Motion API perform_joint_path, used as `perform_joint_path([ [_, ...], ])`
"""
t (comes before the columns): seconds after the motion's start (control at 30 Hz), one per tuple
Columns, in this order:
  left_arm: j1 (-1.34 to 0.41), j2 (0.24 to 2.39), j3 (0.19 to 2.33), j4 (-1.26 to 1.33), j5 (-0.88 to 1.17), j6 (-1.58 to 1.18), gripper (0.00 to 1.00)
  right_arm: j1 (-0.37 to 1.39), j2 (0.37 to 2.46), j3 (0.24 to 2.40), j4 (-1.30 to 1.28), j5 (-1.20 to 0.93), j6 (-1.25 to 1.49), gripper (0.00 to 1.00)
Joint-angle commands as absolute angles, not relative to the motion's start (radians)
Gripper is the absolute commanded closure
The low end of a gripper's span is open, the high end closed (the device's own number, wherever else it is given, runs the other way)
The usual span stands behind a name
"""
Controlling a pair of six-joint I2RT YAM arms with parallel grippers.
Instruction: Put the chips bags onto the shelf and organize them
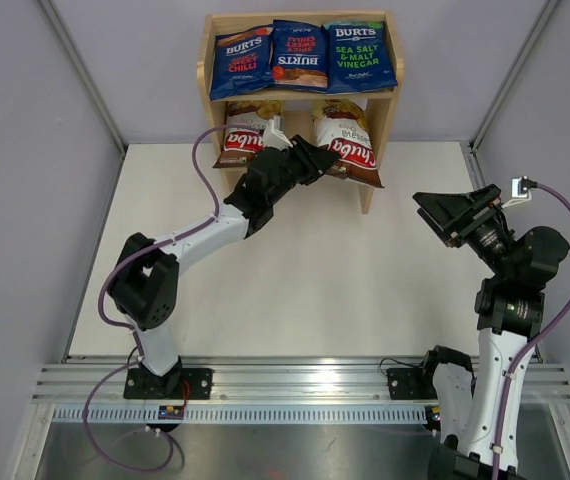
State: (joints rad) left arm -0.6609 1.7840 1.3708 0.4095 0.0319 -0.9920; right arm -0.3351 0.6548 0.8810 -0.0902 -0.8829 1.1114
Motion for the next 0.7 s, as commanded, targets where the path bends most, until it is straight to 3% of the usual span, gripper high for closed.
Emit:
perform_joint_path([
  [0.0, -0.637, 1.85, 1.5, 0.413, 0.07, -0.974, 0.95, -0.304, 0.658, 0.914, -0.011, -0.931, 1.14, 0.01],
  [0.27, -0.601, 1.962, 1.654, 0.324, 0.101, -0.95, 0.93, -0.25, 0.675, 0.953, -0.029, -0.946, 1.115, 0.01],
  [0.5, -0.583, 1.994, 1.681, 0.259, 0.123, -0.942, 0.79, -0.242, 0.68, 0.953, -0.023, -0.954, 1.115, 0.01],
  [0.6, -0.587, 1.991, 1.68, 0.247, 0.138, -0.934, 0.62, -0.242, 0.68, 0.951, -0.02, -0.954, 1.118, 0.01],
  [0.63, -0.589, 1.984, 1.68, 0.238, 0.135, -0.931, 0.51, -0.242, 0.678, 0.95, -0.02, -0.956, 1.12, 0.01],
  [0.67, -0.597, 1.977, 1.678, 0.22, 0.13, -0.916, 0.49, -0.242, 0.677, 0.953, -0.018, -0.956, 1.118, 0.01],
])
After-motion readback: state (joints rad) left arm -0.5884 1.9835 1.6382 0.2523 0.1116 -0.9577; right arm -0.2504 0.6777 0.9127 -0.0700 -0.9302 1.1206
